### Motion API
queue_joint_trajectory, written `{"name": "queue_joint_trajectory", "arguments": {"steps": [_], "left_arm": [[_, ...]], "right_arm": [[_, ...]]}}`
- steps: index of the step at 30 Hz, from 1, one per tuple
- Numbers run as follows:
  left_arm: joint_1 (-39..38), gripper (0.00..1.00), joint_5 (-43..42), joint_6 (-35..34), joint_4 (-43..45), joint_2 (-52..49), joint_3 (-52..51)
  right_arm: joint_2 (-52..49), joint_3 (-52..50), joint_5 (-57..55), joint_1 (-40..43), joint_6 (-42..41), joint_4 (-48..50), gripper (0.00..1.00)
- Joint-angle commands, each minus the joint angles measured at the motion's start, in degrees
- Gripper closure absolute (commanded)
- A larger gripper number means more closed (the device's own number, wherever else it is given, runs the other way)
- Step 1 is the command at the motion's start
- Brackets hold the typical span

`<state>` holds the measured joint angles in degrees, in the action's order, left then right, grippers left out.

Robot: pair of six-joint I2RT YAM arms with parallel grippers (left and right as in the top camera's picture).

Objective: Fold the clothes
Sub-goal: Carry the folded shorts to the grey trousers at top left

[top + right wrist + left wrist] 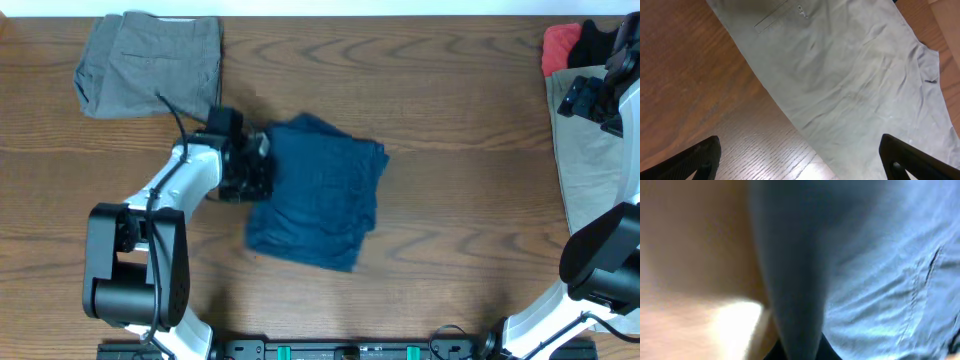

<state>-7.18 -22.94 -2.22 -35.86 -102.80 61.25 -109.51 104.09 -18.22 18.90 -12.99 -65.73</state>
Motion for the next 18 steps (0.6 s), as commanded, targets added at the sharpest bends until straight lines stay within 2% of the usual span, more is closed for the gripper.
{"name": "queue_joint_trajectory", "arguments": {"steps": [1,5,10,18], "left_arm": [[0.3,0.94,12.8,3.8,0.6,-0.4,7.3],[0.3,0.94,22.1,4.8,2.1,-0.4,12.5],[0.5,0.94,29.4,5.0,6.8,-0.4,17.5],[3.2,0.94,30.1,5.0,13.0,-0.4,23.4]], "right_arm": [[-0.2,0.3,-0.6,0.2,-0.7,0.0,0.01],[-0.2,0.3,-0.6,0.2,-0.7,0.0,0.01],[-0.2,0.3,-0.6,0.2,-0.7,0.0,0.01],[-0.2,0.3,-0.6,0.2,-0.7,0.0,0.01]]}}
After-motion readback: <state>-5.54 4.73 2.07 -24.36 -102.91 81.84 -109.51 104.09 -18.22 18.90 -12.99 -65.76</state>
